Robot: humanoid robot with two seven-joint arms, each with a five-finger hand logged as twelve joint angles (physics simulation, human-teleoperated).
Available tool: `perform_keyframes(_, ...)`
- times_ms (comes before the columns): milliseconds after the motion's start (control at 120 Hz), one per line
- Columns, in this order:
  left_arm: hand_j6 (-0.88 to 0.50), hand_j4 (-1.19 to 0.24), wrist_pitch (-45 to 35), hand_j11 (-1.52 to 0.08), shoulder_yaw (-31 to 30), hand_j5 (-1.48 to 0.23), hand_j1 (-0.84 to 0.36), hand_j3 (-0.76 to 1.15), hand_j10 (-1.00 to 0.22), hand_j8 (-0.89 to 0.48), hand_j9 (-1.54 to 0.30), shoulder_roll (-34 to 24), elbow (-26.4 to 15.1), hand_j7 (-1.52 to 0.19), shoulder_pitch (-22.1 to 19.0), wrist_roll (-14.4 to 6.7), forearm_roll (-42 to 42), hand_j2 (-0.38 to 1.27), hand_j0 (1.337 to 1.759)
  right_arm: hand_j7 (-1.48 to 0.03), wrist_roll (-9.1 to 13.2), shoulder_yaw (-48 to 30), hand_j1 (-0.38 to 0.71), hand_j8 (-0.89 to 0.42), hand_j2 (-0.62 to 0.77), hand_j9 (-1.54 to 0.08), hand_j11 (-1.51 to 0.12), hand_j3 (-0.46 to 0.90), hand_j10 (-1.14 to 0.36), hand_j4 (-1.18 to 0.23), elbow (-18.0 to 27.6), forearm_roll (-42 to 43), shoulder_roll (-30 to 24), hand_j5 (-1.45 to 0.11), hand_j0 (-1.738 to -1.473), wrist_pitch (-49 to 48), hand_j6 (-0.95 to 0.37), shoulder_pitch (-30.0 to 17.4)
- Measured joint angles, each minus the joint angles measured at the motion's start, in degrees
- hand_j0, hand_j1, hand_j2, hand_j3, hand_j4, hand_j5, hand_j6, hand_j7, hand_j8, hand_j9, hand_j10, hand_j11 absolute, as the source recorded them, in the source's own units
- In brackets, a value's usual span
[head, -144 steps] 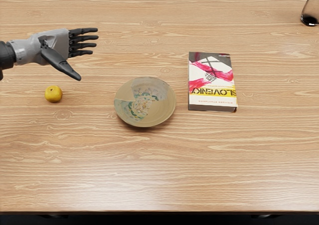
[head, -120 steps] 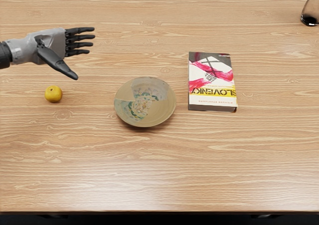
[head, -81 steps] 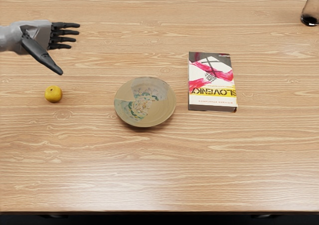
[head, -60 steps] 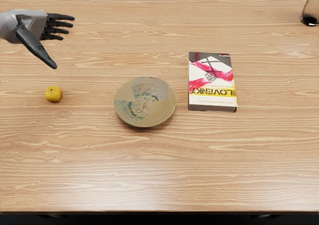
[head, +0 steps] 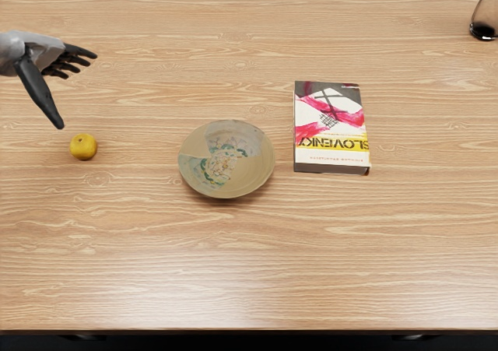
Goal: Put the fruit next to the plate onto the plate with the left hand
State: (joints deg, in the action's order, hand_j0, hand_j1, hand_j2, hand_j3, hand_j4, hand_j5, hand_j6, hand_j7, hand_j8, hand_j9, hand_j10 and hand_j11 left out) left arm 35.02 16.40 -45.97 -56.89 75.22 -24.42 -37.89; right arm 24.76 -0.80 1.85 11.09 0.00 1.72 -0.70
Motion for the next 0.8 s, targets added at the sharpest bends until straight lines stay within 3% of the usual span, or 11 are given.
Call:
perform_keyframes(300, -0.02, -0.02, 0.0, -0.02, -0.6, -0.02, 0.33, 0.00, -0.02, -0.02, -0.02, -0.3, -0.5, -0.02, 0.7, -1.7, -4.3, 0.00, 1.658, 0.00, 0.0, 0.0, -0.35, 0.00, 0.00, 0.00, 0.00, 0.00, 0.00, 0.00, 0.0, 0.0, 0.0, 0.00, -1.658, 0.0, 0.00, 0.0)
perform_keyframes(458, -0.02, -0.02, 0.0, -0.02, -6.4, -0.02, 0.33, 0.00, -0.02, -0.02, -0.02, -2.7, -5.8, -0.02, 4.9, -2.0, -4.6, 0.00, 1.658, 0.00, 0.0, 0.0, -0.35, 0.00, 0.00, 0.00, 0.00, 0.00, 0.00, 0.00, 0.0, 0.0, 0.0, 0.00, -1.658, 0.0, 0.00, 0.0)
perform_keyframes(642, -0.02, -0.02, 0.0, -0.02, -11.1, -0.02, 0.33, 0.00, -0.02, -0.02, -0.02, -3.1, -10.5, -0.02, 5.8, -2.1, -4.6, 0.00, 1.658, 0.00, 0.0, 0.0, -0.35, 0.00, 0.00, 0.00, 0.00, 0.00, 0.00, 0.00, 0.0, 0.0, 0.0, 0.00, -1.658, 0.0, 0.00, 0.0)
perform_keyframes(800, -0.02, -0.02, 0.0, -0.02, -12.9, -0.02, 0.33, 0.00, -0.02, -0.02, -0.02, -3.0, -12.2, -0.02, 6.1, -2.1, -6.6, 0.00, 1.658, 0.00, 0.0, 0.0, -0.35, 0.00, 0.00, 0.00, 0.00, 0.00, 0.00, 0.00, 0.0, 0.0, 0.0, 0.00, -1.658, 0.0, 0.00, 0.0)
